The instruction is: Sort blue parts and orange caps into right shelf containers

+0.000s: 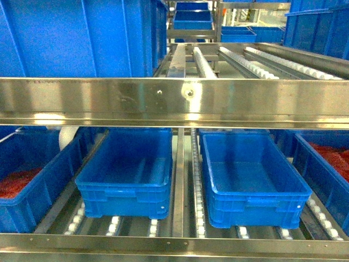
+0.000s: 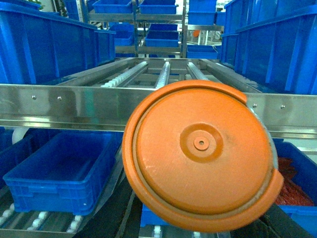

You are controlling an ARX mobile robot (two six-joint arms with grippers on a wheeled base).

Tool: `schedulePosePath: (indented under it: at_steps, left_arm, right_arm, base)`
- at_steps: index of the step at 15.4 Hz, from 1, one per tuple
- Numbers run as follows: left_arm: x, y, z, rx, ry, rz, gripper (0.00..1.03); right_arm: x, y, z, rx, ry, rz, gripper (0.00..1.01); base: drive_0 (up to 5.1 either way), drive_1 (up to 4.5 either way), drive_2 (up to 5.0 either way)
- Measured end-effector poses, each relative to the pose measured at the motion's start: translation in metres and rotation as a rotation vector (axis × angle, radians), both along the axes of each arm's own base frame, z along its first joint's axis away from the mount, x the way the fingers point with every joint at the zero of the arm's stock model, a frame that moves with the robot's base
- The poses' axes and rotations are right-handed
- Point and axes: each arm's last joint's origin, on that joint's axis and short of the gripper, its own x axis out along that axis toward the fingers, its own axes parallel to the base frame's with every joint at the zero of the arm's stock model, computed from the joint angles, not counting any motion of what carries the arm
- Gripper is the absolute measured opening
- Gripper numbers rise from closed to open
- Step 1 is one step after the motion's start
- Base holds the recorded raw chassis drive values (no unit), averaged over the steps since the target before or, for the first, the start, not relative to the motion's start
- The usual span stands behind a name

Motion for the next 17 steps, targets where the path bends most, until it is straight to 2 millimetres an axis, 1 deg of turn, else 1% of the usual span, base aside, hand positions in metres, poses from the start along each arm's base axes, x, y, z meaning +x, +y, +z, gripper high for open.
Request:
schedulePosePath:
  at_steps: [11, 17]
  left_arm:
    - [0.0, 0.0, 0.0003, 0.0, -0.003, 0.0, 0.43]
    - [0.0, 0.0, 0.0001, 0.0, -0.001, 0.0, 0.43]
  right_arm:
    - [0.0, 0.0, -0.0003, 0.0, 0.003, -0.001, 0.42]
    - [0.0, -0.0001, -0.0003, 0.001, 0.003, -0.003, 0.42]
  base:
    - [-5.0, 2.46, 2.5]
    - [0.0, 0.0, 0.0]
